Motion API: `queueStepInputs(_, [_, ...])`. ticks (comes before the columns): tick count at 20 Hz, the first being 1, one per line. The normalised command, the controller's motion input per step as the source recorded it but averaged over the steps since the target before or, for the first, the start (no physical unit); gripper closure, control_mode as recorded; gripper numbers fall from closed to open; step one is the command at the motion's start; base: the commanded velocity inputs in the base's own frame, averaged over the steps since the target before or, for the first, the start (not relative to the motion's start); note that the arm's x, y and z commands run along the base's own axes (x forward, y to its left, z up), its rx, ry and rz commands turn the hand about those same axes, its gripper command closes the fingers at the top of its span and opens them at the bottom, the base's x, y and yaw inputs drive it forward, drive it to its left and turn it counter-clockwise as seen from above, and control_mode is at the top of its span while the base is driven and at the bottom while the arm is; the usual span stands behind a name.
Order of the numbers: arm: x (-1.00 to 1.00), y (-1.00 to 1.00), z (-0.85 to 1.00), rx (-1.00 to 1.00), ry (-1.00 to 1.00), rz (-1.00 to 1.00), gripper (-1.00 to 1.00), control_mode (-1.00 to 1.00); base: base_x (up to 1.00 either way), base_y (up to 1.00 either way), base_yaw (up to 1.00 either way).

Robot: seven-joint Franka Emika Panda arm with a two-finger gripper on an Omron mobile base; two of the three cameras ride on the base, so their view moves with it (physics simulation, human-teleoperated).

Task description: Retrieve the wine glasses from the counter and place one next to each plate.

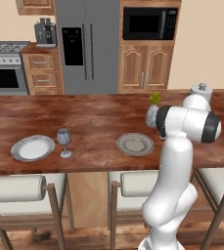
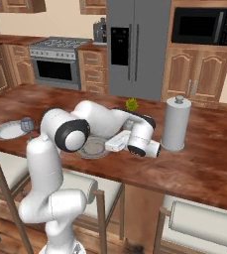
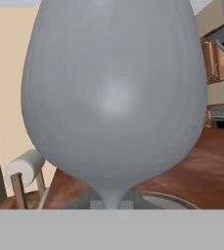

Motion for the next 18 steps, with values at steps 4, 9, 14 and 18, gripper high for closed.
queueStepInputs(4, [0.04,0.0,-0.19,-0.01,0.05,0.0,1.0,-1.0,0.0,0.0,0.0])
queueStepInputs(9, [0.0,0.0,-0.23,-0.1,0.0,0.01,1.0,-1.0,0.0,0.0,0.0])
queueStepInputs(14, [0.0,0.0,-0.15,-0.15,0.0,0.02,1.0,-1.0,0.0,0.0,0.0])
queueStepInputs(18, [0.0,0.0,-0.14,-0.15,0.0,0.0,1.0,-1.0,0.0,0.0,0.0])
